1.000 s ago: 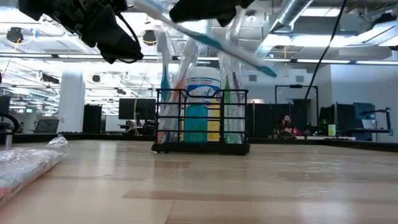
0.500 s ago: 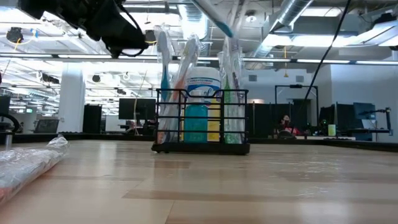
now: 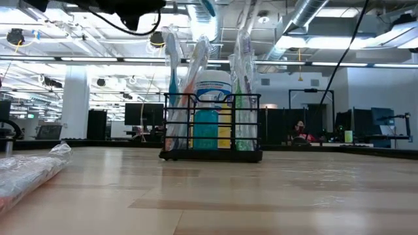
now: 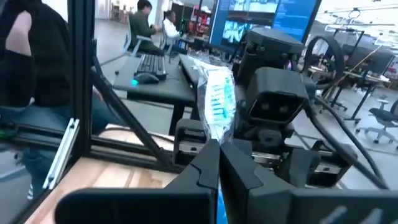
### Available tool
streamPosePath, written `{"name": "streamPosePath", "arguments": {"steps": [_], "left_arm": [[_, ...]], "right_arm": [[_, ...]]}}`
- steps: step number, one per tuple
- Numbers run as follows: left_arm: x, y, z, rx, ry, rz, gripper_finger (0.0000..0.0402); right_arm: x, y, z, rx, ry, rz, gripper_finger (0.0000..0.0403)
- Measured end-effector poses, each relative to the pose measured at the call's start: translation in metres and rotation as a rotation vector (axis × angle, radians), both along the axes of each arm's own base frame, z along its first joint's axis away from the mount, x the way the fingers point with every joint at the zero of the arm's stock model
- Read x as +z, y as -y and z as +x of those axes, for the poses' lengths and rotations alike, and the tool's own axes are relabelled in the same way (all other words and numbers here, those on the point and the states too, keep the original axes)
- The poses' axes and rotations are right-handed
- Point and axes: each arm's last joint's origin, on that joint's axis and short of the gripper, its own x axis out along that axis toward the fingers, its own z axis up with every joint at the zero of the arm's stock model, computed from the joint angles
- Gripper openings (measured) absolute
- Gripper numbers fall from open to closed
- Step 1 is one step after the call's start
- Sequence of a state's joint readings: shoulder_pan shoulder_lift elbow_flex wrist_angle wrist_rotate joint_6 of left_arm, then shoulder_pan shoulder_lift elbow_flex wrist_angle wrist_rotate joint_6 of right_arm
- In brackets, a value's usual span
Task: Pick & Place toothbrushing station
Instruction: Put the blue toothbrush into the black mesh organizer
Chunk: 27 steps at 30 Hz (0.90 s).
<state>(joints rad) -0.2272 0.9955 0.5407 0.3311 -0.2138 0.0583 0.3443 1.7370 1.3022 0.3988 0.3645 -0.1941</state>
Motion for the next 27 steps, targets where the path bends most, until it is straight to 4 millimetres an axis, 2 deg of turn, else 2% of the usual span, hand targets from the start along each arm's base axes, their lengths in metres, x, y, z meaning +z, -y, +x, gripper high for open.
{"name": "streamPosePath", "arguments": {"steps": [17, 27], "left_arm": [[0.022, 0.003, 0.000, -0.092, 0.226, 0.056, 0.0117], [0.038, 0.003, -0.003, -0.083, 0.396, 0.070, 0.0117]], "right_arm": [[0.022, 0.017, 0.002, -0.024, 0.188, -0.019, 0.0000], [0.032, 0.025, 0.002, -0.031, 0.292, -0.038, 0.0000]]}}
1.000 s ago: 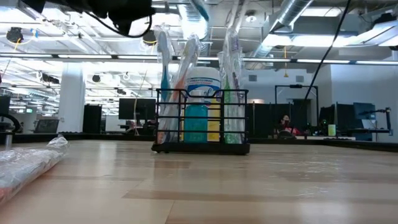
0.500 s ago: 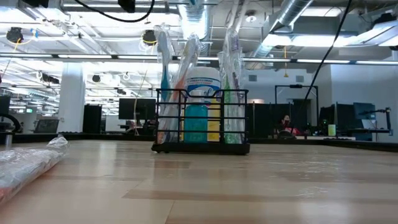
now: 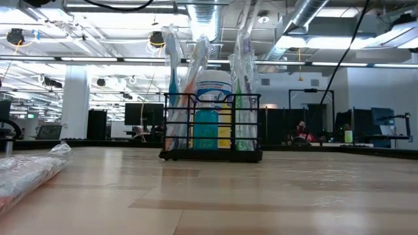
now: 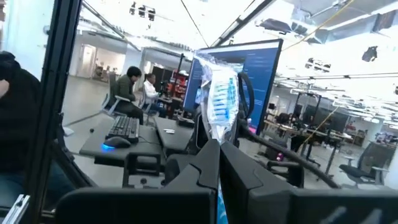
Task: Pick & Place toothbrushing station
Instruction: Put the blue toothbrush into the black mesh organizer
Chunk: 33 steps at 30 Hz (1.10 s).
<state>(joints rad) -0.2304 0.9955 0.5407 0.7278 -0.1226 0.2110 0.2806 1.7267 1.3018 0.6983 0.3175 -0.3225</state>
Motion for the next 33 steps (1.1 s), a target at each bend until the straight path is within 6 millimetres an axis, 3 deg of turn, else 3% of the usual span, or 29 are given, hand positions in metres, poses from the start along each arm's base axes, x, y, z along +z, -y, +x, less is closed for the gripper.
{"name": "streamPosePath", "arguments": {"steps": [9, 33], "left_arm": [[-0.004, 0.001, 0.007, 0.004, 0.009, 0.000, 0.0117], [-0.008, 0.003, 0.023, 0.033, 0.146, 0.025, 0.0117]], "right_arm": [[0.001, 0.013, 0.003, 0.004, 0.020, 0.019, 0.0000], [-0.001, 0.017, 0.005, 0.021, -0.009, 0.026, 0.0000]]}}
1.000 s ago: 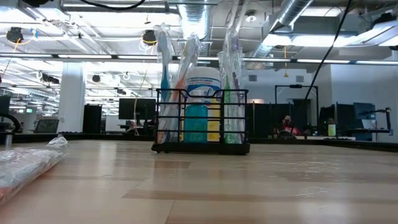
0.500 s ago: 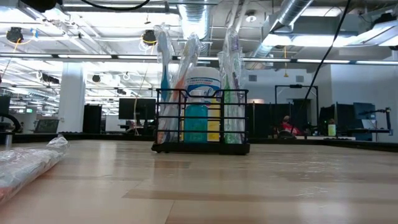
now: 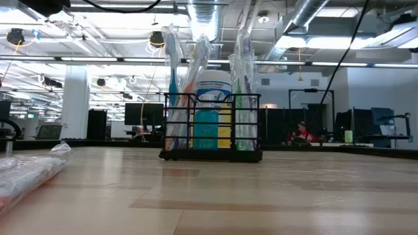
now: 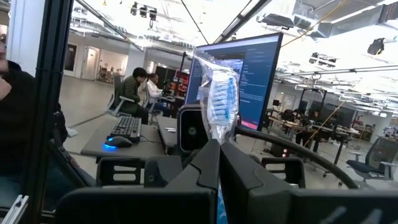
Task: Pick & Place toothbrushing station
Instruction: Put the blue toothbrush into the black mesh organizer
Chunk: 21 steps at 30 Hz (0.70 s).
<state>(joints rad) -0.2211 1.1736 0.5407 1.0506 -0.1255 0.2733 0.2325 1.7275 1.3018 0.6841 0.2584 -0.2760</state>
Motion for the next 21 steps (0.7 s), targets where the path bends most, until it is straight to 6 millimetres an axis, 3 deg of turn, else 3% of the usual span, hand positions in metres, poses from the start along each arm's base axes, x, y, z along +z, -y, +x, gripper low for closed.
{"name": "streamPosePath", "arguments": {"steps": [5, 12, 21], "left_arm": [[0.0000, -0.0044, 0.0008, 0.010, -0.001, -0.022, 0.0096], [-0.0004, -0.0057, 0.0013, 0.014, -0.006, -0.023, 0.0030], [-0.0033, -0.0068, 0.0019, 0.053, -0.049, -0.031, 0.0025]], "right_arm": [[-0.0007, -0.0001, 0.0002, 0.000, -0.006, -0.002, 0.0000], [-0.0014, 0.0000, 0.0004, -0.001, -0.014, -0.004, 0.0000], [-0.0066, 0.0020, 0.0017, -0.050, -0.073, -0.034, 0.0000]]}}
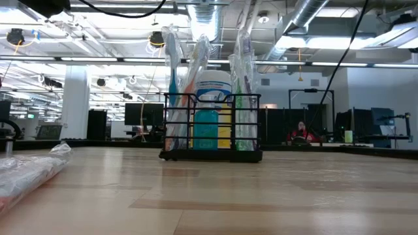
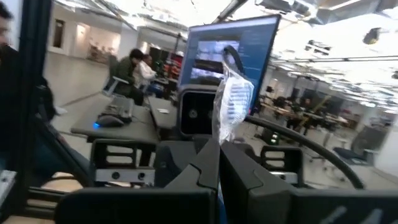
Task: Pick & Place toothbrushing station
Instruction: Put the blue toothbrush into the black mesh organizer
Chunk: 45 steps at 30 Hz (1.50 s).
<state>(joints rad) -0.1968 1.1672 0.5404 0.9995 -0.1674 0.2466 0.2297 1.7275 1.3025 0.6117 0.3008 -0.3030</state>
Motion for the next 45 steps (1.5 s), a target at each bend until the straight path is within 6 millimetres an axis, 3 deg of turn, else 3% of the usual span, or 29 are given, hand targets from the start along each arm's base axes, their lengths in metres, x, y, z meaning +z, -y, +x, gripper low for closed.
{"name": "streamPosePath", "arguments": {"steps": [8, 19, 30, 45], "left_arm": [[0.000, -0.003, -0.004, 0.034, -0.055, 0.003, 0.0017], [0.009, -0.012, -0.022, 0.119, -0.128, -0.004, 0.0017], [-0.001, -0.040, -0.018, 0.236, -0.226, -0.018, 0.0017], [-0.028, -0.058, 0.000, 0.183, -0.373, -0.061, 0.0017]], "right_arm": [[0.007, -0.005, -0.011, -0.127, -0.052, -0.040, 0.0014], [0.021, -0.010, -0.033, -0.157, -0.146, -0.015, 0.0058], [0.012, -0.027, -0.039, -0.114, -0.234, -0.033, 0.0059], [0.004, -0.045, -0.046, -0.062, -0.312, -0.029, 0.0059]]}}
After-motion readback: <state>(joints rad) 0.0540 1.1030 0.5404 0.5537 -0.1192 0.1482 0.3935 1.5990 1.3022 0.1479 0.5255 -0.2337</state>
